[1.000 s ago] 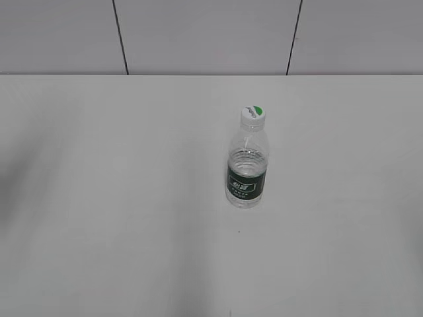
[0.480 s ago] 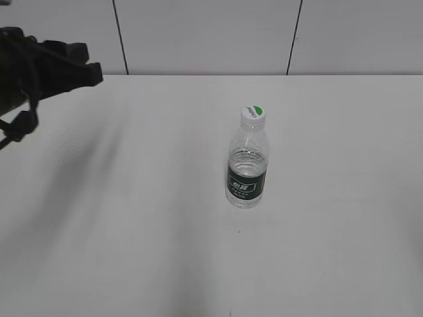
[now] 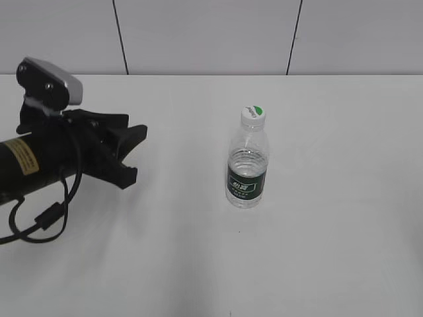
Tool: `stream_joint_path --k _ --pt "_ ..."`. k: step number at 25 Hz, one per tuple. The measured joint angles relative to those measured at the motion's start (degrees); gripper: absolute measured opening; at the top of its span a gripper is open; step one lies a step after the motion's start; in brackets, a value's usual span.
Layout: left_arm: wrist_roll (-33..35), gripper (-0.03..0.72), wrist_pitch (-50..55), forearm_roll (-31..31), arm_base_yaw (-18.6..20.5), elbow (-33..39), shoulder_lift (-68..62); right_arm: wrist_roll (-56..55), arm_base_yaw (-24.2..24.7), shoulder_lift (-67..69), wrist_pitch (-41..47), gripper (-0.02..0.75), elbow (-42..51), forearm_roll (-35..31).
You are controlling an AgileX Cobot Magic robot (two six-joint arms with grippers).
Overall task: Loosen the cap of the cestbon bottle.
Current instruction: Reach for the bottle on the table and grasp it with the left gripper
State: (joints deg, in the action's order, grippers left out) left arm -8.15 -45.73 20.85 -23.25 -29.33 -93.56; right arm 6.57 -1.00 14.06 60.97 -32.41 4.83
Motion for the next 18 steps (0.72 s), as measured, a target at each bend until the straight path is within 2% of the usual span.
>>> stream_joint_path --k 3,7,11,18 --pt "-0.47 0.24 -7.37 4.23 1.52 3.43 -3.31 0.0 0.0 0.53 0.0 0.545 0.0 0.0" --pt "-2.52 0.24 -18.28 11.32 1.73 4.02 -8.19 -0.48 0.0 2.77 0.0 0.545 0.0 0.06" --pt "-2.82 0.241 -22.64 17.46 1.73 4.02 -13.93 -2.28 0.0 5.78 0.0 0.545 -0.48 0.16" --pt "-2.82 0.241 -22.95 18.15 1.66 4.69 -18.23 -3.91 0.0 8.82 -0.51 0.545 -3.64 0.27"
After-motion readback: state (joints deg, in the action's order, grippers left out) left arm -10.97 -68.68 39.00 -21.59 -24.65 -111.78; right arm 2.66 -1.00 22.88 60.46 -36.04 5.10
